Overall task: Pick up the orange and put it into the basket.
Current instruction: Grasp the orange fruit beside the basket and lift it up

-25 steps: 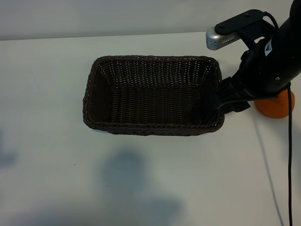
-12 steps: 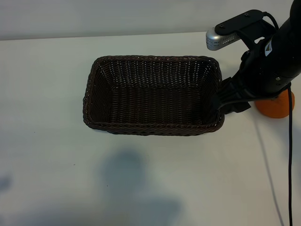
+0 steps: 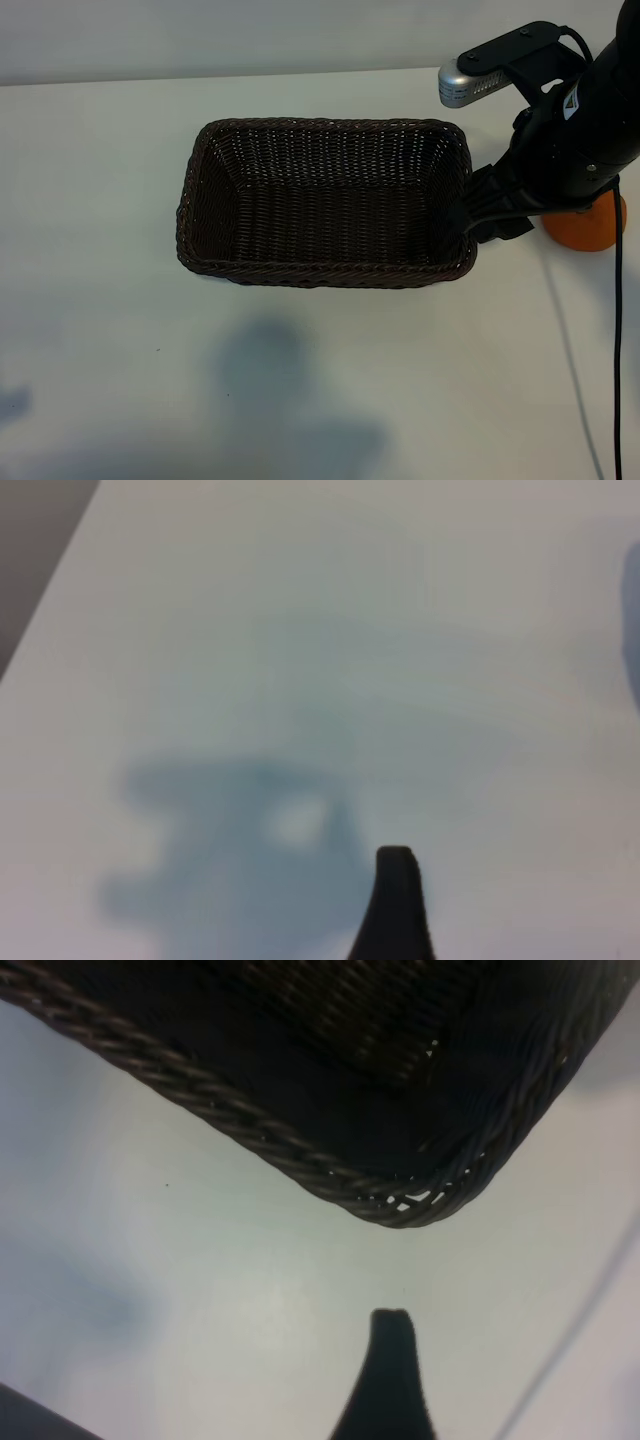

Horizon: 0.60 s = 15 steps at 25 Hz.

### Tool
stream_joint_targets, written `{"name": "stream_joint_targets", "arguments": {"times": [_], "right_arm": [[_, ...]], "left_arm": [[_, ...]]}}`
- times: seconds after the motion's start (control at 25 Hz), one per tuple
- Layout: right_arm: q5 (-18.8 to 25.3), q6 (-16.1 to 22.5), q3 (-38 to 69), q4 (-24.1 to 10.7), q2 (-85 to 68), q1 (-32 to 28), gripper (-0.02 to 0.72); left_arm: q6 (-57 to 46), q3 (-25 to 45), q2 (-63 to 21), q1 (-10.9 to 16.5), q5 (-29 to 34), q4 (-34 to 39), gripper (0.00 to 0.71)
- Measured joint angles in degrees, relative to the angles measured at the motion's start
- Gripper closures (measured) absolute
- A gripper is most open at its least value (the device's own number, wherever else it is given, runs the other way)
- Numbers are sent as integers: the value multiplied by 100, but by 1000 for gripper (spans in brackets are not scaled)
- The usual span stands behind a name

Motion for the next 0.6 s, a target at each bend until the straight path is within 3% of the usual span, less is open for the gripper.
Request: {"name": "stream_joint_targets", "arguments": {"times": [0.12, 0.36, 0.6], "right_arm": [[35, 0, 0, 0, 0, 0, 123], [111, -7, 0, -45, 0, 0, 123], [111, 35, 0, -56, 0, 0, 123]], "left_arm": [[0, 0, -28, -90, 1, 0, 116], [-5, 0, -588, -604, 5, 0, 116], [-5, 0, -1121, -645, 5, 36, 116]]}}
